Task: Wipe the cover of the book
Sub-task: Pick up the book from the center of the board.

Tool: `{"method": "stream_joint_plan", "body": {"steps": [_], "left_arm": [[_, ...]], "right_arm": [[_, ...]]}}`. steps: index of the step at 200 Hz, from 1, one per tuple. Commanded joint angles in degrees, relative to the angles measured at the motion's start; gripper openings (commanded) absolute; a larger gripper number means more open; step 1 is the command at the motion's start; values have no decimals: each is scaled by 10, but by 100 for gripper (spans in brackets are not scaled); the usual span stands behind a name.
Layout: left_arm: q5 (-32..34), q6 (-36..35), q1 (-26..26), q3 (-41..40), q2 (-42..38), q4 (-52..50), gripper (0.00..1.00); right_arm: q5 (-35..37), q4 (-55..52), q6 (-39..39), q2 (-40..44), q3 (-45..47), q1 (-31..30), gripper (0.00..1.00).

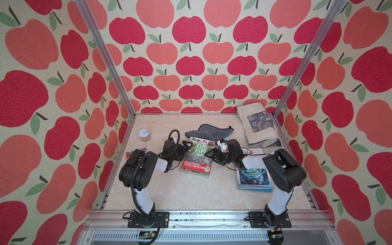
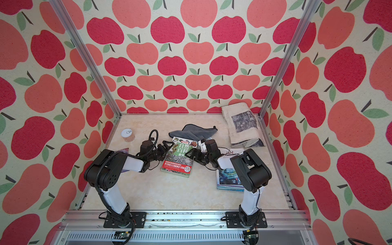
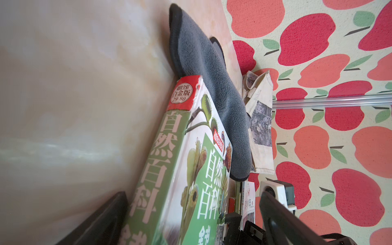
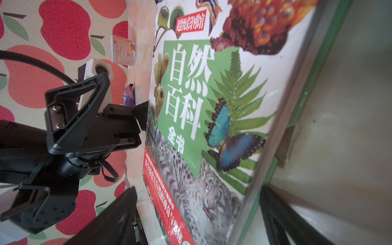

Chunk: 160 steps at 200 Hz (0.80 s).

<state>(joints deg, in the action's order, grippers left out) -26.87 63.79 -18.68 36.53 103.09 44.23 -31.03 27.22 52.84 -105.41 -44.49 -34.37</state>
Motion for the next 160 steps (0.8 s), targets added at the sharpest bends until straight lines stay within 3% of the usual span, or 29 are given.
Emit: {"method": "stream_joint_plan", "body": {"steps": [1,41,98,124,143,160], "left_arm": [[-277,46,-112,51,-56,-48,99],[-302,-4,-122,89,-121,-200,99],[-249,-102,-100,88,-148,-373,99],[-210,-162,-71,102,-166,-467,80],[-208,-176,-54,105,-168,-484,62],[-213,-180,-50,104,-163,-483,55]], "right_arm": [[-45,-38,12,-78,11,-39,95],[-54,-51,3,-61,9,-31,95],[-40,-103,-23,-28,-1,-30,95],[-36,-112,-28,-17,4,-30,95],[-34,-113,-29,-5,11,-30,95],[-34,-114,-28,6,15,-30,95]]}}
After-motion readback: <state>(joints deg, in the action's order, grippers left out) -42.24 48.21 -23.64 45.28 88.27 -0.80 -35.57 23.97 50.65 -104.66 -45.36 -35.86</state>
